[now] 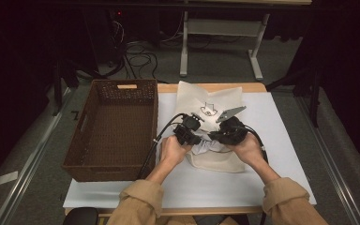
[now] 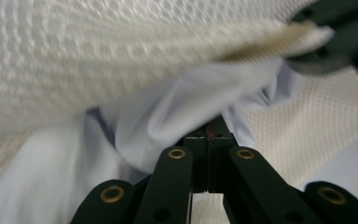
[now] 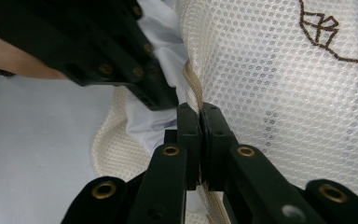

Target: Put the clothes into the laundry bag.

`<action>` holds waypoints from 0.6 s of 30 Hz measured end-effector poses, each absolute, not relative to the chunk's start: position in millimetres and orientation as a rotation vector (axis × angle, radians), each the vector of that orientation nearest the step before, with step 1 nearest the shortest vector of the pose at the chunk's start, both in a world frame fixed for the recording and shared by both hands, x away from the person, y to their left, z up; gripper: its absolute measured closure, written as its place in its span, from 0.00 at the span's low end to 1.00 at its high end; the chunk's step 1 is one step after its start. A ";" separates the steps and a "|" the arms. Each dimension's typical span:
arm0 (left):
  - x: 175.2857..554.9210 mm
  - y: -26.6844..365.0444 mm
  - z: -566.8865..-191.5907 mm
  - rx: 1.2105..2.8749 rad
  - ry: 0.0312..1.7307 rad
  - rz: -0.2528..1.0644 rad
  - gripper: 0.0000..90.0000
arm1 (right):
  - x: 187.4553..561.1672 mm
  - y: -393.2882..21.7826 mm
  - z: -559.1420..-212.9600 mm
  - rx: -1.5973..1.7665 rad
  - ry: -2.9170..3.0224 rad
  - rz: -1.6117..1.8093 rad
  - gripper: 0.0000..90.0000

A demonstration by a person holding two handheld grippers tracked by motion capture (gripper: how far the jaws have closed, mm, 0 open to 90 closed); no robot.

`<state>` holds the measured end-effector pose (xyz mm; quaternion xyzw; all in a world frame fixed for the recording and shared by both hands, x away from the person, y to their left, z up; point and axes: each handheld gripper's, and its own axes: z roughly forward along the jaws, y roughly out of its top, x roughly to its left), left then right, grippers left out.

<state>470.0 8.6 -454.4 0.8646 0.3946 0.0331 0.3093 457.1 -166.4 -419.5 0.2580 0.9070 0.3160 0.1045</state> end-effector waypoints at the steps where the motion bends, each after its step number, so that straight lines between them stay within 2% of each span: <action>1: 471.8 7.4 -454.9 2.268 1.043 0.089 1.00 | 456.8 -166.3 -419.6 0.761 2.673 0.936 0.98; 8: 477.4 -0.8 -448.2 2.128 1.024 0.130 1.00 | 454.2 -168.2 -416.7 0.757 2.682 0.953 0.98; 14: 481.4 -5.0 -462.0 2.184 1.053 0.174 0.98 | 456.2 -167.3 -421.8 0.762 2.699 0.921 0.98; 18: 471.5 -4.6 -446.4 2.273 1.034 0.203 0.81 | 457.4 -167.7 -421.4 0.761 2.691 0.930 0.98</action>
